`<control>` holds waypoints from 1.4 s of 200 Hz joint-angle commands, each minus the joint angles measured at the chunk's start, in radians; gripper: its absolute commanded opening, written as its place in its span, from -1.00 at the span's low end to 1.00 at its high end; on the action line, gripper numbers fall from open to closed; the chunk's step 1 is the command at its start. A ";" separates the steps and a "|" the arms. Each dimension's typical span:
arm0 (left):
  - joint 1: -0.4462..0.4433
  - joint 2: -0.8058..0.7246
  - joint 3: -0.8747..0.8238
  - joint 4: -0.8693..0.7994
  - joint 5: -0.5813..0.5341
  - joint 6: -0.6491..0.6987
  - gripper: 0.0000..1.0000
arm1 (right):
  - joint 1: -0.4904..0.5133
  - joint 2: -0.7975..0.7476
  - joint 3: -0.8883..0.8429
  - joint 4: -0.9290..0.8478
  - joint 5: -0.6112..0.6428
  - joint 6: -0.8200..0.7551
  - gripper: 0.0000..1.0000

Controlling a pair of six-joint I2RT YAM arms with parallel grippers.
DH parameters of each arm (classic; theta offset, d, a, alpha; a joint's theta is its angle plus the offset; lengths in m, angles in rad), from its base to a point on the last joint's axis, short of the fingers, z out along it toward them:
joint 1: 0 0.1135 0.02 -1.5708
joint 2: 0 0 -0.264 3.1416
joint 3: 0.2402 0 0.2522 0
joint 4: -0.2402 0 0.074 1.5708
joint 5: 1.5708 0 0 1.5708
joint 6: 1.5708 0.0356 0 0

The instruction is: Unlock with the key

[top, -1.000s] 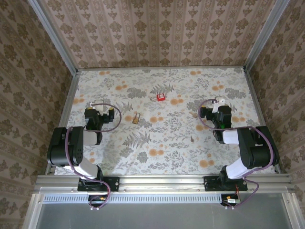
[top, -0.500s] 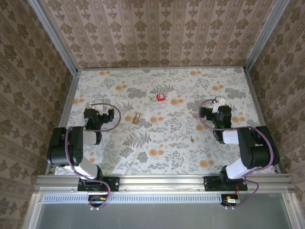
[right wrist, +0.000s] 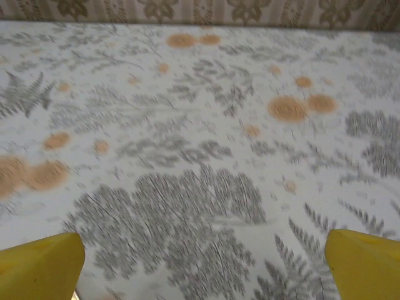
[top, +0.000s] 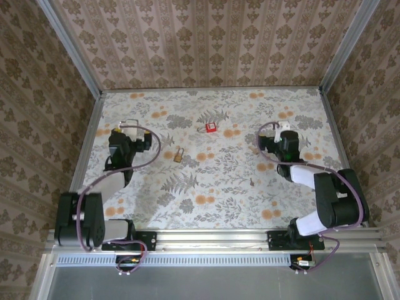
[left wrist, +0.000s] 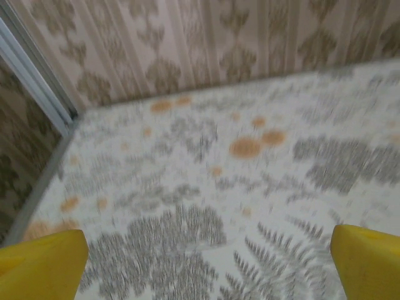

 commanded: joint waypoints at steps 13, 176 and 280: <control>-0.032 -0.194 0.041 -0.227 -0.065 -0.120 1.00 | 0.073 -0.145 0.100 -0.248 0.103 0.016 1.00; 0.032 -0.578 -0.184 -0.430 0.160 -0.886 0.98 | 0.098 -0.313 0.168 -0.932 -0.235 0.507 0.36; -0.431 -0.313 -0.062 -0.465 0.145 -0.804 0.96 | 0.181 -0.312 0.038 -0.999 -0.299 0.543 -0.67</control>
